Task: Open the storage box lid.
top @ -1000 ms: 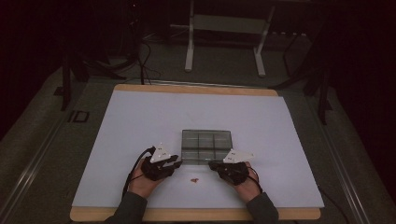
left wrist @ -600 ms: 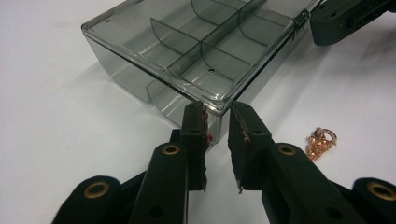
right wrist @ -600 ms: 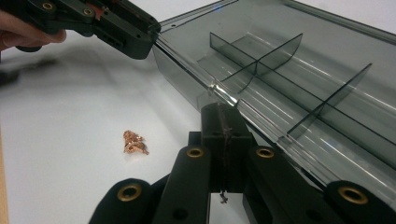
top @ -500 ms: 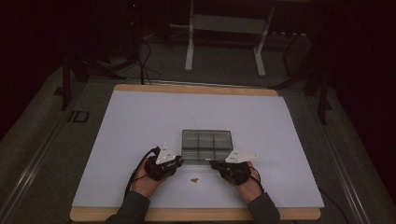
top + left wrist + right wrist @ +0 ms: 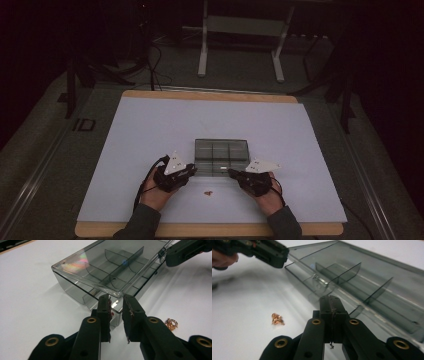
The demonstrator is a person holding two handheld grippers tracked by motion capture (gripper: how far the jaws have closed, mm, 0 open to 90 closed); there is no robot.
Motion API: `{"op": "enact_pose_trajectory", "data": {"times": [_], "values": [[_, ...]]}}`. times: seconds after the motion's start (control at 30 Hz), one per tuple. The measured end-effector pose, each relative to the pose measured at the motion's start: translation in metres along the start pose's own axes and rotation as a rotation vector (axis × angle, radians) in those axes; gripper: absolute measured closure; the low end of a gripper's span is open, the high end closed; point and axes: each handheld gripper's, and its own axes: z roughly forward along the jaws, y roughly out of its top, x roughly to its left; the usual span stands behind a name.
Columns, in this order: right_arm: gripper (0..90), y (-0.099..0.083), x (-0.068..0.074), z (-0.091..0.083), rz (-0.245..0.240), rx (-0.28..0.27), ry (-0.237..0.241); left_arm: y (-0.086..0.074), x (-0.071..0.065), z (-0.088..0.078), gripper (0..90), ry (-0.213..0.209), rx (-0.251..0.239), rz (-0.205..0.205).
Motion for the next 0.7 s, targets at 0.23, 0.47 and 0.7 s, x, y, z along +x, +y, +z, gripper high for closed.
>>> {"op": "enact_pose_trajectory", "data": {"times": [0.23, 0.47, 0.7], "values": [[90.0, 0.002, -0.002, -0.003, 0.01, -0.018, -0.015, 0.002, 0.002, 0.001, 73.7, 0.037, -0.014, -0.007], [89.7, 0.005, -0.004, -0.008, 0.017, -0.04, -0.022, 0.007, 0.005, 0.001, 71.2, 0.108, -0.027, 0.008], [83.7, 0.003, -0.013, -0.014, 0.023, -0.034, -0.073, 0.01, 0.008, 0.002, 69.0, 0.124, -0.05, 0.016]]}}
